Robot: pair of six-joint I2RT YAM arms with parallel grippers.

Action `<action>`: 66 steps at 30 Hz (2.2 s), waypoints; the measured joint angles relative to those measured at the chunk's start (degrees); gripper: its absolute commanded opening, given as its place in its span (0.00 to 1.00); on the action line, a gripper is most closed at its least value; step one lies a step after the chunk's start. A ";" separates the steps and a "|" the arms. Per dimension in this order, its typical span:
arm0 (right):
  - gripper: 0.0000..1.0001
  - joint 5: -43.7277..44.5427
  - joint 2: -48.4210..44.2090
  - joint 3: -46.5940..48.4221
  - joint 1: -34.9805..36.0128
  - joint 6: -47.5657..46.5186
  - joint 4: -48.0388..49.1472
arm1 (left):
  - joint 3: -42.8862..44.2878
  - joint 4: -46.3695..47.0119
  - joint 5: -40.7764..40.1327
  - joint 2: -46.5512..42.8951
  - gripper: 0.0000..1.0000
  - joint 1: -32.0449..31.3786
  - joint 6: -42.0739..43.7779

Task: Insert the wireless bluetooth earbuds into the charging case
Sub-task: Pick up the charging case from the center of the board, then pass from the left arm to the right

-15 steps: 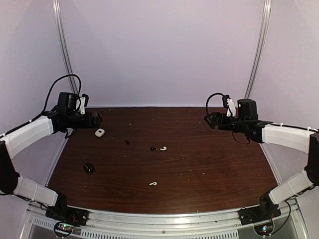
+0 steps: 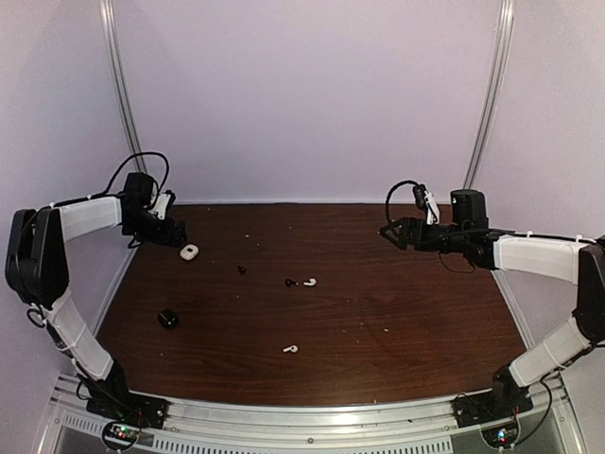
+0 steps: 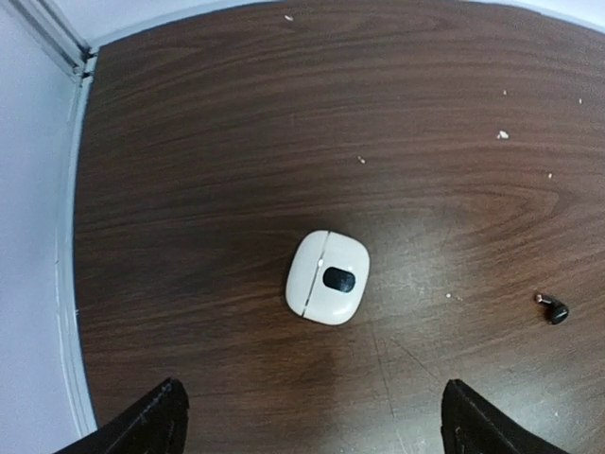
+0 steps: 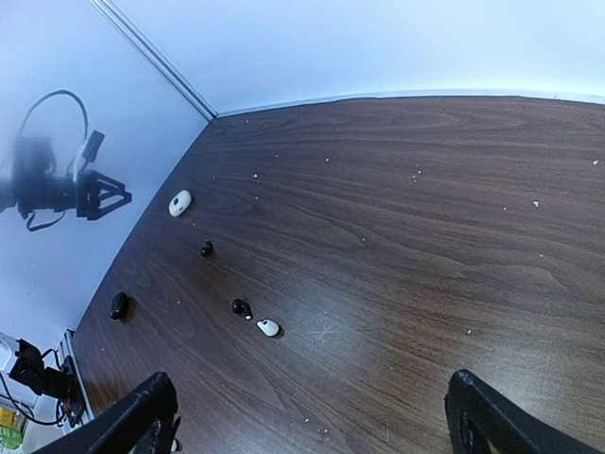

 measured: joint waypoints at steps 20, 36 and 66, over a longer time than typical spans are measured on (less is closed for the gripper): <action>1.00 -6.34 1.88 0.00 0.00 0.17 4.00 | 7.06 1.57 3.85 19.30 0.76 0.00 10.64; 1.00 -7.06 2.14 0.00 -0.02 0.24 4.22 | 9.35 5.05 4.79 23.39 0.50 0.04 15.26; 0.97 -6.91 -12.37 -5.68 11.45 9.44 1.55 | -2.84 17.07 4.07 -11.06 0.40 -43.63 25.64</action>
